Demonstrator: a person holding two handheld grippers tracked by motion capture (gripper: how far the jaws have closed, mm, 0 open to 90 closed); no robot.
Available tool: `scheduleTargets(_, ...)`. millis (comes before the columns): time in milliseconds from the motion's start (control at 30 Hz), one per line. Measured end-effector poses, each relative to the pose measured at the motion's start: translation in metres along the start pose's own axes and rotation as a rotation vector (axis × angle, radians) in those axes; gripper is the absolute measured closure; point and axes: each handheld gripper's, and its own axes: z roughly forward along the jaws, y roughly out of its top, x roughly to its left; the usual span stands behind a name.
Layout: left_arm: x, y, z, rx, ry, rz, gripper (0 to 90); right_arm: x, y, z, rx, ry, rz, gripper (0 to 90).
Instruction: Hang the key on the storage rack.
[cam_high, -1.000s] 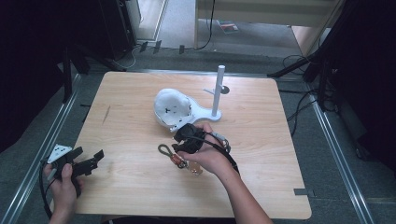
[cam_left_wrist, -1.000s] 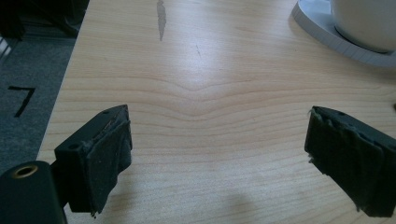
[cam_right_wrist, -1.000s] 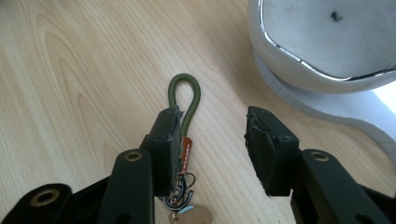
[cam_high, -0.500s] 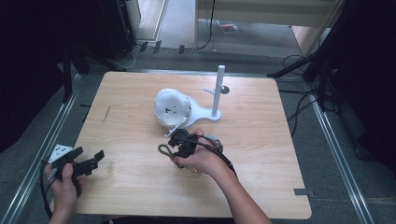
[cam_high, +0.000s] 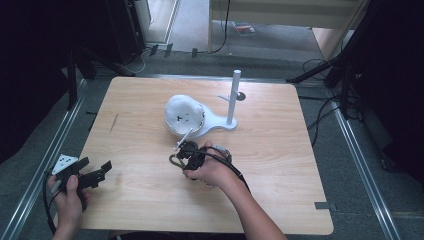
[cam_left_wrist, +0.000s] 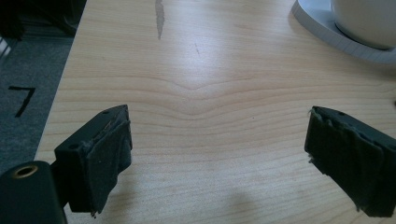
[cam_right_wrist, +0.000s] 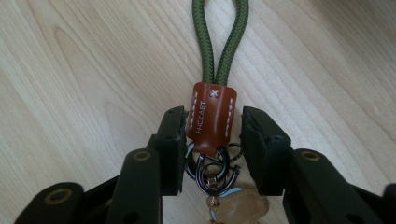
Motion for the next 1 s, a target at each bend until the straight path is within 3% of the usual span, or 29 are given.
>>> scheduleTargets(233, 0.0, 0.0, 0.0, -0.002, -0.001, -0.001, 8.2, 0.003, 0.003, 0.009, 0.037, -0.04, -0.012, 57.6)
scheduleTargets(400, 0.0, 0.0, 0.0, 0.001, -0.002, 0.001, 8.3, 0.01, 0.009, 0.013, 0.061, -0.08, -0.042, 60.8)
scheduleTargets(600, 0.0, 0.0, 0.0, -0.001, -0.003, -0.001, 8.2, 0.013, 0.011, 0.014, 0.073, -0.087, -0.053, 66.0)
scheduleTargets(1000, 0.0, 0.0, 0.0, -0.003, -0.001, -0.001, 8.2, 0.013, 0.0, 0.012, 0.002, -0.087, -0.005, 68.4)
